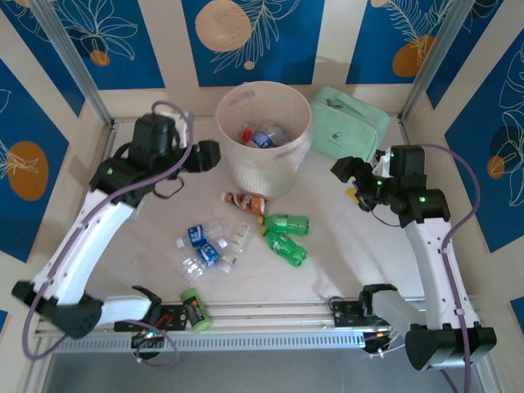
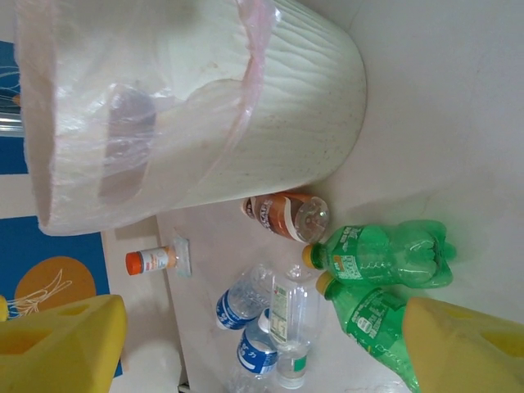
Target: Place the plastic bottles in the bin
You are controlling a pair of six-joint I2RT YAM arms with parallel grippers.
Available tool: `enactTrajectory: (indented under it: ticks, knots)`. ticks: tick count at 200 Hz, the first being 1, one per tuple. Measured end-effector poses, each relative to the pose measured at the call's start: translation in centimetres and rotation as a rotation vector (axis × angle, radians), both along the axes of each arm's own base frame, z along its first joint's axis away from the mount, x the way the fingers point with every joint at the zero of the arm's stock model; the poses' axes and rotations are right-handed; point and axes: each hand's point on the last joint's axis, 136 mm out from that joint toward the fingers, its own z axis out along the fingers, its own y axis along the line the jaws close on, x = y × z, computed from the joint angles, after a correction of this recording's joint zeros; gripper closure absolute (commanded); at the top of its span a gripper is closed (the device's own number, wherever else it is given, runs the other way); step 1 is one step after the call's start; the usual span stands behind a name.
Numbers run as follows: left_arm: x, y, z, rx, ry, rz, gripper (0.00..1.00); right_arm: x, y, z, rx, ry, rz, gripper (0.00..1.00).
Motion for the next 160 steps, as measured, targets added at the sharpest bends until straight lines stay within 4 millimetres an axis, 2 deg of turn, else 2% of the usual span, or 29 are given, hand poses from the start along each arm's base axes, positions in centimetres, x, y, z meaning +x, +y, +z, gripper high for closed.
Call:
enactTrajectory:
  ticks: [8,30,48,63,105,160]
  knots:
    - [-0.7,0.4,-1.4,0.01,0.022,0.0,0.32,0.0,0.2,-0.3,0.0,0.005,0.006,0.12]
    - [-2.3,0.4,-6.8,0.032,0.148,-0.024,0.32,0.0,0.7,-0.7,0.001,0.009,0.023,0.13]
    - [-3.5,-0.6,-11.6,0.059,0.272,-0.065,0.3,0.0,1.0,-0.8,0.0,0.006,0.033,0.13]
    - [-4.4,-1.9,-14.4,0.088,0.342,-0.115,0.3,0.0,1.1,-0.8,-0.001,0.005,0.037,0.13]
    - [-5.4,-6.4,-17.9,0.157,0.397,-0.247,0.26,0.0,0.9,-1.0,-0.009,0.005,0.028,0.13]
    - [-6.5,-8.5,-21.6,0.258,0.436,-0.328,0.25,0.1,0.8,-1.0,-0.014,0.004,0.024,0.13]
